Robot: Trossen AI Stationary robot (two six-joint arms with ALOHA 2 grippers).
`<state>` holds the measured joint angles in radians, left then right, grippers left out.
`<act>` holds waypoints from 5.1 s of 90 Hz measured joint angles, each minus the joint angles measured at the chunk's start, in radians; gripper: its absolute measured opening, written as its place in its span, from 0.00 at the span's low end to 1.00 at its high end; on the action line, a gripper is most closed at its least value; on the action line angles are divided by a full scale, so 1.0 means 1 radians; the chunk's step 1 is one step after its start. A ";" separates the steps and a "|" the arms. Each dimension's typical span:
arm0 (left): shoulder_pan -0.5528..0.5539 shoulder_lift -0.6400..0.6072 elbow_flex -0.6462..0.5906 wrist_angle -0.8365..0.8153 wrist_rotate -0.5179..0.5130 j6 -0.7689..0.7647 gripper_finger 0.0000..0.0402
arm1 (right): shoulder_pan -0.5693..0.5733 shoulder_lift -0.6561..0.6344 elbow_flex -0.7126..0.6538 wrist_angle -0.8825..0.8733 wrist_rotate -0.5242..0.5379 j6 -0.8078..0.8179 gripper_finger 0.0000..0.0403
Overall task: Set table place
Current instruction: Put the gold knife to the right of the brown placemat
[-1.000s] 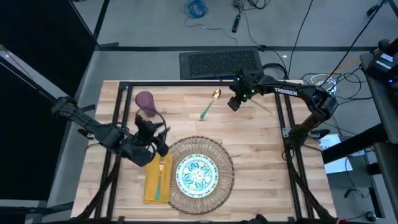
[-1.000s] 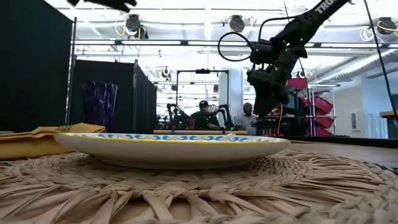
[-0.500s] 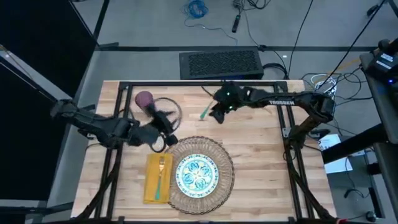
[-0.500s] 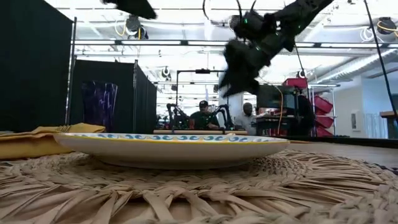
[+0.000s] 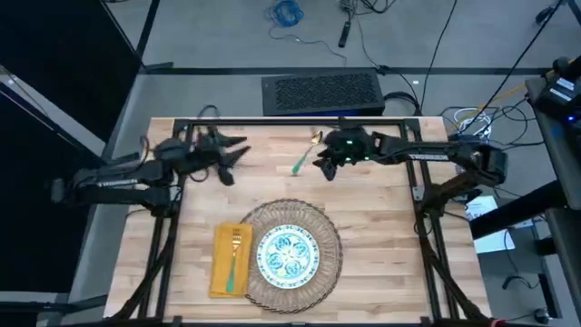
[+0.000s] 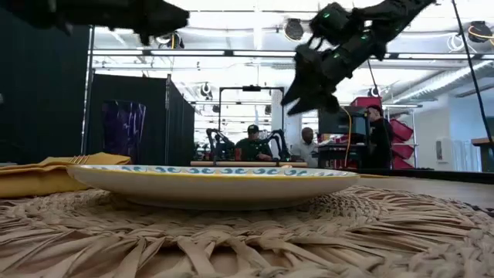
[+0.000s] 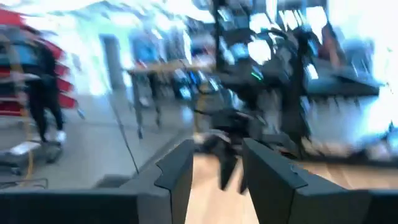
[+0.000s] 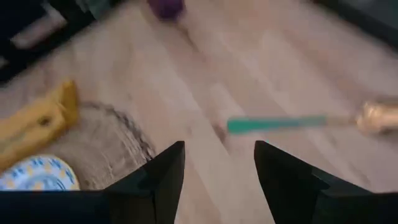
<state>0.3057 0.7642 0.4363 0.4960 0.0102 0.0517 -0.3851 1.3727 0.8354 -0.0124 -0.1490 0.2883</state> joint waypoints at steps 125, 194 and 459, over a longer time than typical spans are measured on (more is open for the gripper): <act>0.072 -0.100 0.030 -0.177 -0.006 -0.021 0.30 | -0.512 0.335 0.187 -0.566 0.199 -0.074 0.21; 0.073 -0.100 0.030 -0.200 -0.005 -0.032 0.30 | -0.570 0.399 0.186 -0.521 0.152 -0.087 0.00; 0.072 -0.211 0.030 -0.267 0.147 -0.072 0.30 | -0.484 0.299 0.165 -0.771 0.248 0.374 0.44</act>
<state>0.3775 0.5529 0.4667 0.2291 0.1574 -0.0202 -0.8686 1.6721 1.0008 -0.7835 0.0986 0.6628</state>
